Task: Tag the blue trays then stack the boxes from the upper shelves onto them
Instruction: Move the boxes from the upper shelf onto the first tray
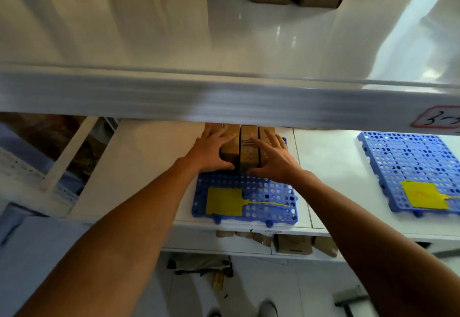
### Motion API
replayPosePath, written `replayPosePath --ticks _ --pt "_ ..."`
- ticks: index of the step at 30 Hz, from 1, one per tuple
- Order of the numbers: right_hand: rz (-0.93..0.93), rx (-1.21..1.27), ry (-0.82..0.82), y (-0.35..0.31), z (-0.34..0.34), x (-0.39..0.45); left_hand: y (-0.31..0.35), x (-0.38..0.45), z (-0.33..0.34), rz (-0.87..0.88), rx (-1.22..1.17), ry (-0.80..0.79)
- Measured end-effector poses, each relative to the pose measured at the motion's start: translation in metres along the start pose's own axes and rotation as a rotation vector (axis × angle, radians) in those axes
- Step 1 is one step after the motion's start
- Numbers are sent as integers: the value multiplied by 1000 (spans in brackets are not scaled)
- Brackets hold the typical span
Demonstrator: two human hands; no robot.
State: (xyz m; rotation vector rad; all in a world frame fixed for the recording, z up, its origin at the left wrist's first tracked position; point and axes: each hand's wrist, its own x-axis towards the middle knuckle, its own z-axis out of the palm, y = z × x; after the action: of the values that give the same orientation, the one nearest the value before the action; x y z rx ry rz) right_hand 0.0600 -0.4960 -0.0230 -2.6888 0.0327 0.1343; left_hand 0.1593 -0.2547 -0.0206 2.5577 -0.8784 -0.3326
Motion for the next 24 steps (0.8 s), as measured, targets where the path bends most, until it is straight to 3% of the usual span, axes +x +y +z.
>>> replayPosePath --ticks 5,13,17,24 --pt "43 4 85 -5 6 2 -11 -3 20 31 -90 112" --pt "68 -57 95 -15 10 -5 -6 -9 16 21 -114 52" --pt "116 -70 146 -23 2 -13 2 -18 2 -3 29 68" --pt "222 79 190 -55 -31 -51 35 -53 -43 -12 -109 185"
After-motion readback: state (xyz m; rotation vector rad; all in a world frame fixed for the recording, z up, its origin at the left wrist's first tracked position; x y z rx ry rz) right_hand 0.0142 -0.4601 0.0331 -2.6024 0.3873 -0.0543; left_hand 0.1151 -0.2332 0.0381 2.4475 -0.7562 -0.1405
